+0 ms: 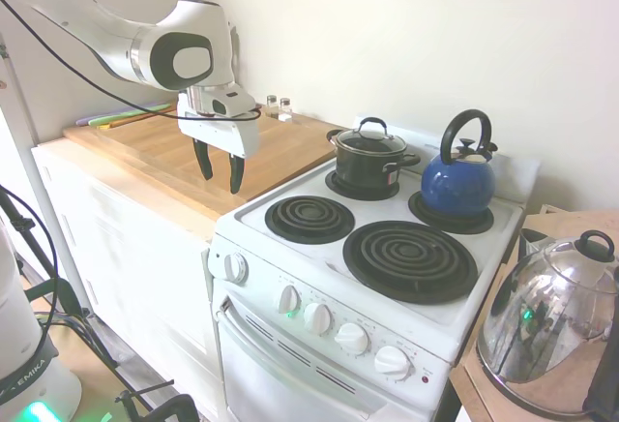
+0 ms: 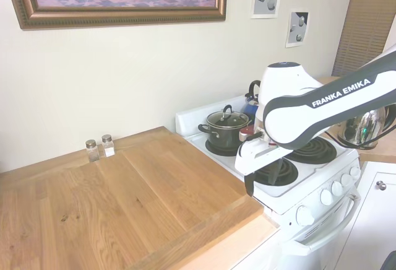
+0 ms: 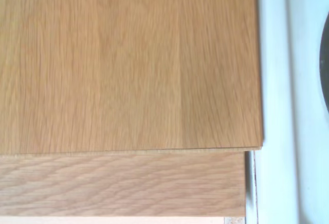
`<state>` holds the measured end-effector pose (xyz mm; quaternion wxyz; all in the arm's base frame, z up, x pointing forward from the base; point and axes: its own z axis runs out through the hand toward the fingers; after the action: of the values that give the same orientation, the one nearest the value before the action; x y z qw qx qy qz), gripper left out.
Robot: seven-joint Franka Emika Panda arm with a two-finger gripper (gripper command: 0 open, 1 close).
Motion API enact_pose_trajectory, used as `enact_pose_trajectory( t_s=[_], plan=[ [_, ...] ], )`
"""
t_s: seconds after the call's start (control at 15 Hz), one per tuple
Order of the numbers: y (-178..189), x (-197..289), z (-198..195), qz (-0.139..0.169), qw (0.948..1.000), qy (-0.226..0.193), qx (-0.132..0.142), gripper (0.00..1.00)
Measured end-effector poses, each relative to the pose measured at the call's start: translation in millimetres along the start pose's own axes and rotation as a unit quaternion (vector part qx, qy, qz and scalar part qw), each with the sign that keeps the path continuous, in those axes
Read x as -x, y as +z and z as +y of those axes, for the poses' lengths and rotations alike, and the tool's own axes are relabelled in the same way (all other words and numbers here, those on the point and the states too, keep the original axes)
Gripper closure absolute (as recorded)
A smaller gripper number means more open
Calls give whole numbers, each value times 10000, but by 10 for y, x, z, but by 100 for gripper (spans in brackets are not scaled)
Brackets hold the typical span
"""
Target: Uncover the lid of the pot
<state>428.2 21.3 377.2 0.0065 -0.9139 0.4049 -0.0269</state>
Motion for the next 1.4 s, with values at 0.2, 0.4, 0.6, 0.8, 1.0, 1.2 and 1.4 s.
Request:
enact_pose_trajectory(
  t_s=[0.2,0.4,0.6,0.8,1.0,1.2,1.4],
  plan=[
    [-18,-34,12,6,10000,76,-12,0],
    [-281,-308,9,220,9982,465,-318,0],
    [-594,-639,-76,585,9889,1131,-764,0],
    [-845,-1011,-339,968,9712,1857,-1136,0],
    [-920,-1458,-663,1170,9558,2397,-1238,0],
    [-985,-1945,-911,1499,9317,3041,-1302,0],
    [-959,-2367,-1073,1566,9185,3411,-1243,0]
  ],
)
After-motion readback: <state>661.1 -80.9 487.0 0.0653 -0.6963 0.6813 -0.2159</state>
